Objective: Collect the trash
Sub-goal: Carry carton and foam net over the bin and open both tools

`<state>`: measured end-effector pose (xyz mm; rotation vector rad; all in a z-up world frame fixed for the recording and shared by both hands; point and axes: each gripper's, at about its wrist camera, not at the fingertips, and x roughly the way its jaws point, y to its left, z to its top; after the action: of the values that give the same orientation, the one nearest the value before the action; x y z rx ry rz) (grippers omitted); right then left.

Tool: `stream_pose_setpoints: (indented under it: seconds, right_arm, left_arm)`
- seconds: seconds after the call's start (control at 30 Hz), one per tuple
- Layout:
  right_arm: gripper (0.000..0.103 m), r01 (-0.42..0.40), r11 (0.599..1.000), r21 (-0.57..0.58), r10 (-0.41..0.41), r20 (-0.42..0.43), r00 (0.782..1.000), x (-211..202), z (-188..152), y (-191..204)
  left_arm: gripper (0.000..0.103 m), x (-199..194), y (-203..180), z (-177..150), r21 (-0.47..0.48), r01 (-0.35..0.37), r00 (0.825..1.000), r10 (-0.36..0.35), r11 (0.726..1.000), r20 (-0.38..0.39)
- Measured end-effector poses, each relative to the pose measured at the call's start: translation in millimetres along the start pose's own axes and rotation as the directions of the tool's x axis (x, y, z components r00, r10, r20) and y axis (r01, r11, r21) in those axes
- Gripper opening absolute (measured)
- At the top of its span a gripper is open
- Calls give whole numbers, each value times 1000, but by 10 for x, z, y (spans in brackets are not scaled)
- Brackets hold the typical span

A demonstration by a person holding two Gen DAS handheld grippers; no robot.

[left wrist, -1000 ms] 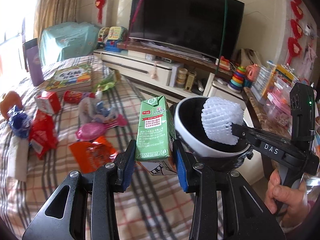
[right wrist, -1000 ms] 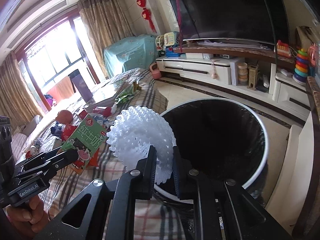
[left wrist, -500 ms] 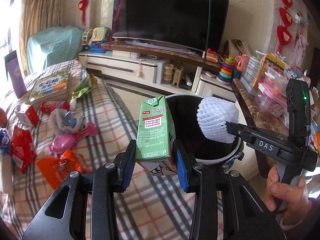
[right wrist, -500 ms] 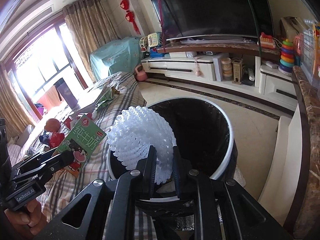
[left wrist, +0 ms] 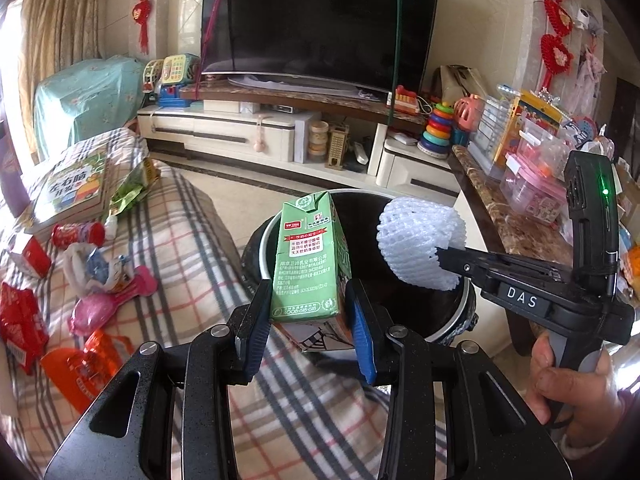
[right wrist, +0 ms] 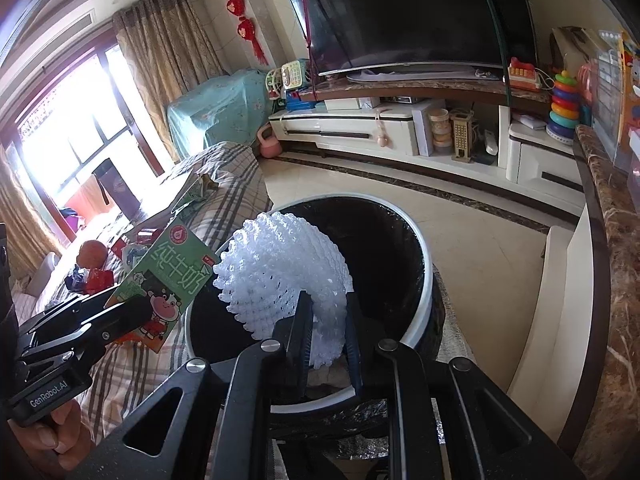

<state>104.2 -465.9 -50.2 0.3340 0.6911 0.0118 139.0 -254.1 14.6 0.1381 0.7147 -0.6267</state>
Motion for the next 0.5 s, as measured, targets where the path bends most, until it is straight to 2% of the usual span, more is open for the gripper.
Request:
stream_pose_setpoints:
  seconds: [0.4, 0.47, 0.5]
  right_arm:
    - [21, -1, 1000, 5, 1, -17, 1000, 44, 90, -95]
    - [29, 5, 1000, 7, -5, -20, 1000, 55, 102, -109]
    - [42, 5, 1000, 11, -5, -20, 1000, 58, 101, -115]
  left_arm:
    - [36, 237, -73, 92, -10, 23, 998, -24, 1000, -52]
    - [37, 247, -80, 92, -11, 22, 998, -23, 1000, -56]
    - [41, 242, -83, 90, -9, 22, 998, -22, 1000, -53]
